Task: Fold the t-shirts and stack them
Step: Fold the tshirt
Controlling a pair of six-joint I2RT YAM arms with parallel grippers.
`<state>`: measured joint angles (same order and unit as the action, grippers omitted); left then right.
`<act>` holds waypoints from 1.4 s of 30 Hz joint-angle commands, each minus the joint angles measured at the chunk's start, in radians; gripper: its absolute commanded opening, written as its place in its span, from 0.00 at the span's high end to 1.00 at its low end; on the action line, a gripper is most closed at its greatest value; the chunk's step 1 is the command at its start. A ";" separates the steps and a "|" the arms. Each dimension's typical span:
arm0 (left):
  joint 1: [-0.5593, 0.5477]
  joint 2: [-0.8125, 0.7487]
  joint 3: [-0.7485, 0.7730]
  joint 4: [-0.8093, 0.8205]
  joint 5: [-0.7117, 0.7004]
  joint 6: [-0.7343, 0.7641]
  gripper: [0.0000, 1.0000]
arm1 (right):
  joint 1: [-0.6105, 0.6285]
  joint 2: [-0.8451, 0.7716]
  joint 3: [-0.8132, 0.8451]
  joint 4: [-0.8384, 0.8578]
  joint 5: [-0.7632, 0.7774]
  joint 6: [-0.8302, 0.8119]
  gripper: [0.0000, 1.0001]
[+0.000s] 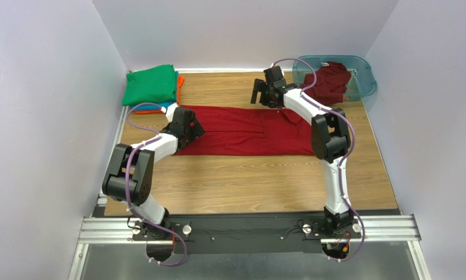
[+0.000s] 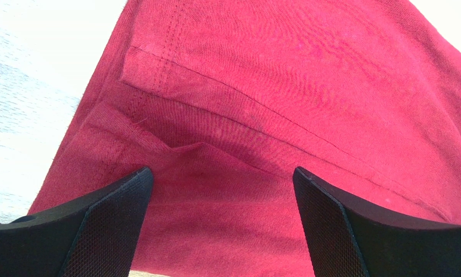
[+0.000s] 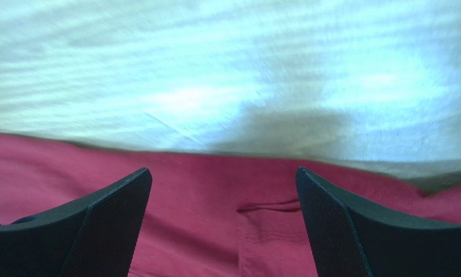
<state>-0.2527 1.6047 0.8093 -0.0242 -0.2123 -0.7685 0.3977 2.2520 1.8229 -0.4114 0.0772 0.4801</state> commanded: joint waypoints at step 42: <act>0.001 -0.048 0.025 0.001 0.008 0.043 0.02 | -0.158 -0.262 -0.198 0.010 0.213 -0.087 0.00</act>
<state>-0.2527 1.5894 0.8261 -0.0238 -0.1978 -0.7460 0.2279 2.0983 1.6875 -0.3962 0.3096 0.4095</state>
